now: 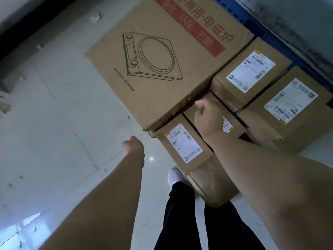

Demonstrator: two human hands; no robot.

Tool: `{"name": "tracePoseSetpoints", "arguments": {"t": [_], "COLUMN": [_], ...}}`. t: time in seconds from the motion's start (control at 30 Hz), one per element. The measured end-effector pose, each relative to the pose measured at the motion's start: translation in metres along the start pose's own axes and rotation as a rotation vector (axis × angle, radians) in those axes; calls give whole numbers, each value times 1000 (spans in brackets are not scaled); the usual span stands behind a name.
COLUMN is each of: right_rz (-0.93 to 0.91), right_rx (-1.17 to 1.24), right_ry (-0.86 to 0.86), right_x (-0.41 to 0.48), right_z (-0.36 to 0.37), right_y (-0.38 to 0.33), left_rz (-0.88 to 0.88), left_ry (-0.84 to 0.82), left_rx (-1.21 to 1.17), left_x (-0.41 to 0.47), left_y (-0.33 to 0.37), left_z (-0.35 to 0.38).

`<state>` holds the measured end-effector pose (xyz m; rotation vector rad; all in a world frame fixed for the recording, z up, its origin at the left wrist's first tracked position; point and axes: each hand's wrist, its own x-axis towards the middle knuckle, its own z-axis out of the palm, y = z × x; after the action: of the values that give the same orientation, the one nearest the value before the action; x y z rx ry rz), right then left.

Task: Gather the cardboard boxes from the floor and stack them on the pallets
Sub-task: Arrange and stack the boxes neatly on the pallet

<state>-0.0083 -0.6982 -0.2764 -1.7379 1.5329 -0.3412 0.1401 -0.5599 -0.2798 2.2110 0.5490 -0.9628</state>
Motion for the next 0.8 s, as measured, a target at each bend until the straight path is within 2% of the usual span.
{"name": "tracePoseSetpoints", "arguments": {"t": [0.07,0.13,0.27,0.3,0.37,0.4,0.43,0.47,0.53,0.6,0.7,0.8], "right_rz": [-19,17,145,126,84,85,98,123,188,248,422,674], "right_rx": [12,-12,-114,-111,-130,-152,-175,-197,-236,-271,-304,-73], "right_ry": [73,83,-112,-117,-58,-21,26,79,171,239,373,426], "right_x": [5,6,-1,-5,-10,-10,-9,-5,4,12,24,44], "right_z": [9,19,31,29,17,8,-4,-17,-50,-76,-119,-147], "right_y": [-26,-45,-54,-50,-39,-33,-26,-19,-2,11,47,86], "left_rz": [23,67,71,86,217,356,519,681,957,1126,1156,1136], "left_ry": [-82,-225,-374,-334,-22,159,266,289,176,11,-244,-421], "left_rx": [-177,-132,82,109,142,136,135,155,266,394,664,892], "left_x": [6,4,1,-2,-5,-12,-24,-36,-68,-91,-124,-146], "left_y": [35,64,73,66,49,45,45,46,53,63,77,79], "left_z": [-14,-19,-7,-1,11,16,20,26,49,76,131,180]}}
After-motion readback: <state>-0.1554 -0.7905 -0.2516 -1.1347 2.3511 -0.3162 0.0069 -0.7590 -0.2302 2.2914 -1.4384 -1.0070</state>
